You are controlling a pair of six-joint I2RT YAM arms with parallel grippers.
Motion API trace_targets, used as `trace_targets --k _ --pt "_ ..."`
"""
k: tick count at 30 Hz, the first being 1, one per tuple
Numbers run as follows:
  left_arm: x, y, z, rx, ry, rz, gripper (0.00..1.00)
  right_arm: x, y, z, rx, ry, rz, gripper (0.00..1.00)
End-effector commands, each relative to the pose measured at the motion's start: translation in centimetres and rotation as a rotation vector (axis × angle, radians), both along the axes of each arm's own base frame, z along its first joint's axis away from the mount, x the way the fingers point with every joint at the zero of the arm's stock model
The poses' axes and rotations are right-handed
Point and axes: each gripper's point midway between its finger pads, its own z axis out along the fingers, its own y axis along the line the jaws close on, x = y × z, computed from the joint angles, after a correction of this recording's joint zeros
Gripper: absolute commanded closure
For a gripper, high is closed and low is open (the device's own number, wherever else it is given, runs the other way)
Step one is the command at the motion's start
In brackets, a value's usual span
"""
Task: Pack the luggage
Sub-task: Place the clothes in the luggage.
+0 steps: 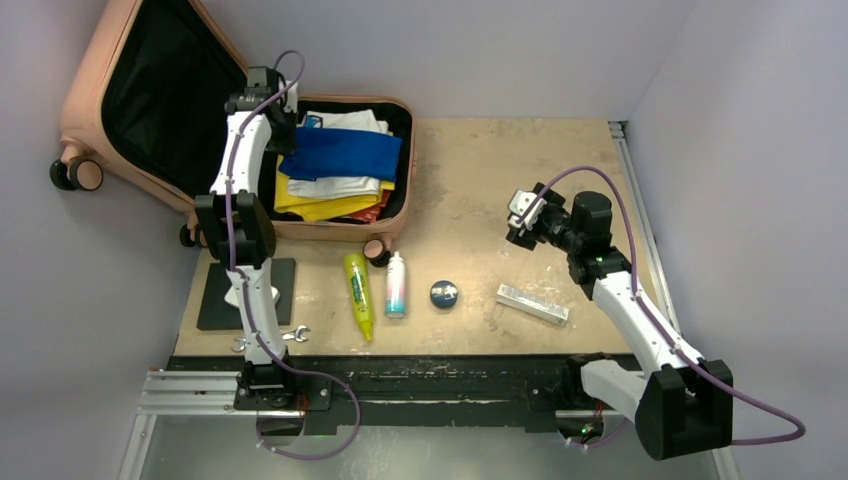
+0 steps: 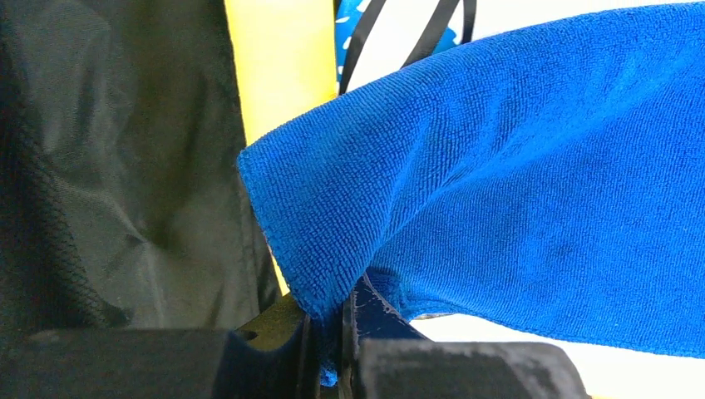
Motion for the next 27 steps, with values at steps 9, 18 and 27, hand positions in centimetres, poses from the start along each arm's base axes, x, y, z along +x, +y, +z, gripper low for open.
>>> trace_targets --k 9,18,27 --pt "2.0 4.6 5.2 0.13 -0.177 0.13 0.19 -0.1 0.3 0.4 0.023 -0.014 0.016 0.22" --pt "1.6 2.0 7.9 0.009 -0.306 0.06 0.25 -0.2 0.4 0.5 0.025 -0.016 0.025 0.22" --pt "1.0 0.3 7.5 -0.034 -0.335 -0.037 0.19 -0.2 0.6 0.0 0.028 0.002 0.034 0.22"
